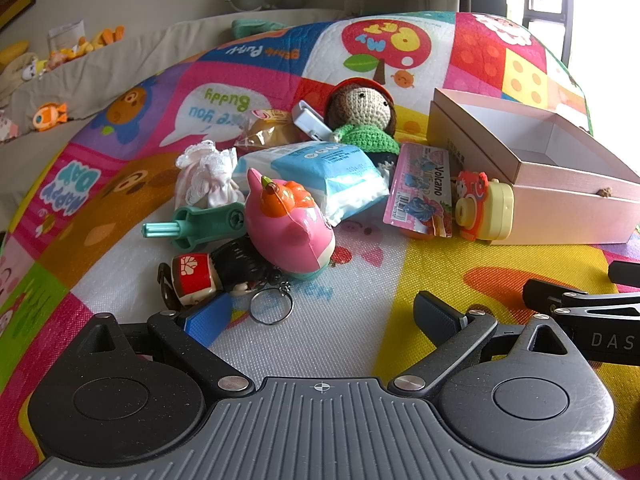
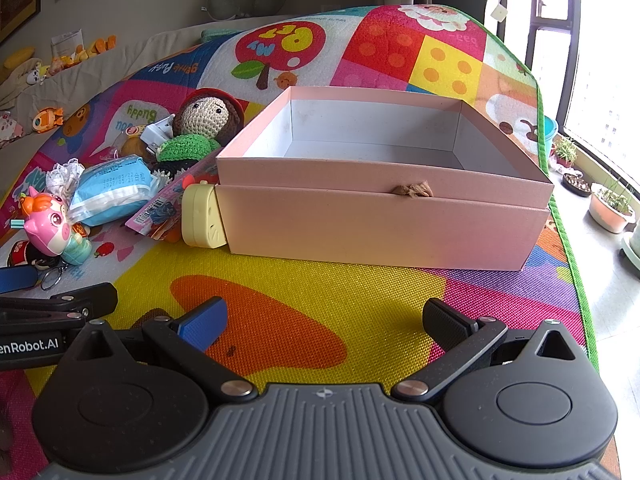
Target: Organize objects
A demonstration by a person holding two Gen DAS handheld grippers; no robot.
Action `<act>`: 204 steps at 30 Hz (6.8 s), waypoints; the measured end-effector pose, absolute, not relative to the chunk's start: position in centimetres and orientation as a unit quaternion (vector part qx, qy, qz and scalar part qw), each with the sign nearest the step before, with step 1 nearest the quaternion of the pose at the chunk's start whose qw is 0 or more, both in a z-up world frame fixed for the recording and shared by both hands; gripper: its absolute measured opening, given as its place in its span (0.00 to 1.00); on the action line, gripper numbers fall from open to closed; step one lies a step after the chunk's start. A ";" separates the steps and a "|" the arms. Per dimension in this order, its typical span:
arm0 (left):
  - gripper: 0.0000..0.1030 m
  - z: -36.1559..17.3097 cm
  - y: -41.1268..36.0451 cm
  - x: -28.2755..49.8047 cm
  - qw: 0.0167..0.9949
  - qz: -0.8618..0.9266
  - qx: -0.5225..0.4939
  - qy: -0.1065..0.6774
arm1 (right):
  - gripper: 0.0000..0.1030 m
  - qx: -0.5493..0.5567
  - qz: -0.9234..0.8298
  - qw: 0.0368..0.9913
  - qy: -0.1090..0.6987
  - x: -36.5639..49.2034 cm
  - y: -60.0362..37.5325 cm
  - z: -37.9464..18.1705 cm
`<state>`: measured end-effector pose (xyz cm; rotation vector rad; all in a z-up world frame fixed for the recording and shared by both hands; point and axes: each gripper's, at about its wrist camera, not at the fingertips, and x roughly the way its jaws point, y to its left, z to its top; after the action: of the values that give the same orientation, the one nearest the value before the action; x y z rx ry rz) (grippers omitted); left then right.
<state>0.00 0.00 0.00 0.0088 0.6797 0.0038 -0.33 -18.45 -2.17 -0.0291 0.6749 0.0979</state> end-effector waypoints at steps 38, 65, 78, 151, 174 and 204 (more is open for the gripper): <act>0.96 7.6 4.6 6.1 0.915 -0.062 -0.164 0.362 | 1.00 -0.014 0.049 0.942 0.332 -0.2 -18.6 -1.9; 0.56 8.0 12.7 -7.2 0.944 -0.105 -0.120 0.288 | 1.00 -0.029 0.089 0.915 0.392 -0.1 -18.9 -0.9; 0.56 5.6 16.8 -8.5 0.945 -0.096 -0.174 0.258 | 1.00 -0.107 0.297 0.902 0.294 -3.8 -10.9 2.7; 0.55 6.5 3.5 12.3 0.932 -0.151 -0.092 0.316 | 0.75 0.043 0.129 0.959 0.250 6.4 -26.6 10.9; 0.45 4.1 6.1 6.1 0.897 -0.157 -0.103 0.401 | 0.79 -0.127 0.182 0.946 0.236 -3.7 -17.2 3.2; 0.46 3.0 8.1 -4.0 0.897 -0.176 -0.150 0.376 | 0.38 -0.070 0.079 0.952 0.287 -6.1 -23.2 3.0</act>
<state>-3.98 8.09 2.96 -0.3098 0.7790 -0.3654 -6.14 -23.23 3.04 -0.1417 0.5843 0.1612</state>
